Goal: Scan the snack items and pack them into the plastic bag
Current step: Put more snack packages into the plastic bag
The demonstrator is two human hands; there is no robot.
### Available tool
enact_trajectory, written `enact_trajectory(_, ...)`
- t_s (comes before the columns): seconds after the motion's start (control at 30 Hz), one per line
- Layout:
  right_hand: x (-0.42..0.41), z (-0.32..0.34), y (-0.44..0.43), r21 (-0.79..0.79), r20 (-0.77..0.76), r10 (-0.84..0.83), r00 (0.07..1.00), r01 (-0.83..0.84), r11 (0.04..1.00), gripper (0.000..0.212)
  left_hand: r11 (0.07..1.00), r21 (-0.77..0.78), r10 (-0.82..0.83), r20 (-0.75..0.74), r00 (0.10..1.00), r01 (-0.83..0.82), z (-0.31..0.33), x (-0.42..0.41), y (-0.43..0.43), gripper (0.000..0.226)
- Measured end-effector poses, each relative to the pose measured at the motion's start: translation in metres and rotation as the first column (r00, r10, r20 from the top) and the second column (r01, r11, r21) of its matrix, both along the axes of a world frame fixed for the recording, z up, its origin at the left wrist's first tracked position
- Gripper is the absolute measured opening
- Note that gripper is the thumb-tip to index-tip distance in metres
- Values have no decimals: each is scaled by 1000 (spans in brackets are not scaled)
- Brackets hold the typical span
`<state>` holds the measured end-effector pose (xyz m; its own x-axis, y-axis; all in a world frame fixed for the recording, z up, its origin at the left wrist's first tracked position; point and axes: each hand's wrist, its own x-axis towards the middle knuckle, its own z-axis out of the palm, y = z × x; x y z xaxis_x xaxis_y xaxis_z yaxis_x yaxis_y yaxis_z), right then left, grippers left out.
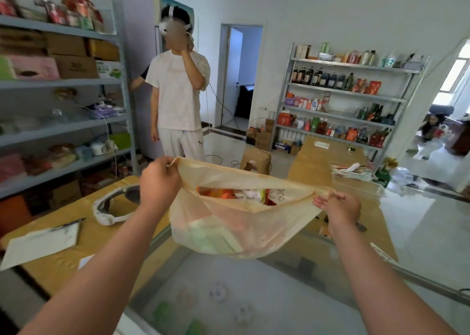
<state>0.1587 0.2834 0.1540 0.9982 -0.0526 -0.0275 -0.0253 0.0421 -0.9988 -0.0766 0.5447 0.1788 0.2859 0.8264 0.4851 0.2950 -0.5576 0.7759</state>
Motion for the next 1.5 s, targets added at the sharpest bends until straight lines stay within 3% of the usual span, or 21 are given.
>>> enact_trajectory(0.2, 5, -37, -60, 2, -137, 58, 989, -58, 998, 28, 996, -51, -81, -69, 994, 77, -40, 12, -66, 23)
enact_trajectory(0.4, 16, -65, -110, 44, -366, 214, 906, -213, 976, 37, 999, 3, 38, -183, 982, -38, -82, 4, -124, 23)
enact_trajectory(0.6, 5, -84, -142, 45, -445, 345, 826, -365, 930, 30, 958, -281, -8, -210, 978, -52, -125, -20, -157, 26)
enact_trajectory(0.7, -6, -85, -154, 76, -435, 378, 817, -385, 920, 18, 948, -317, -46, -249, 967, -36, -143, -31, -170, 25)
enact_trajectory(0.8, -12, -89, -163, 35, -422, 370, 828, -393, 919, 7, 928, -366, -142, -173, 975, 70, -157, -43, -182, 22)
enact_trajectory(0.9, -19, -95, -170, -9, -408, 344, 846, -381, 925, 19, 872, -439, -241, 5, 970, 219, -171, -59, -190, 26)
enact_trajectory(1.03, -33, -104, -170, -51, -379, 302, 875, -346, 937, 19, 874, -460, -119, 111, 987, 157, -195, -83, -189, 24)
enact_trajectory(1.1, -42, -109, -167, -87, -363, 266, 893, -317, 944, 21, 883, -451, -132, 37, 991, 134, -209, -97, -183, 26)
enact_trajectory(1.17, -51, -114, -164, -162, -333, 220, 917, -285, 945, 22, 897, -385, -309, -195, 931, 218, -220, -108, -177, 19)
enact_trajectory(1.23, -63, -119, -162, -227, -315, 163, 935, -241, 943, 18, 856, -367, -494, -378, 783, 363, -232, -111, -173, 7)
enact_trajectory(1.27, -70, -121, -161, -235, -309, 144, 940, -222, 946, 17, 832, -357, -551, -437, 711, 425, -237, -110, -172, 11)
enact_trajectory(1.37, -92, -130, -159, -228, -301, 83, 950, -156, 961, 14, 761, -219, -611, -558, 561, 611, -252, -98, -172, 44)
enact_trajectory(1.5, -114, -147, -164, -224, -332, 55, 942, -135, 965, 12, 685, -162, -653, -569, 500, 710, -255, -75, -195, 55)
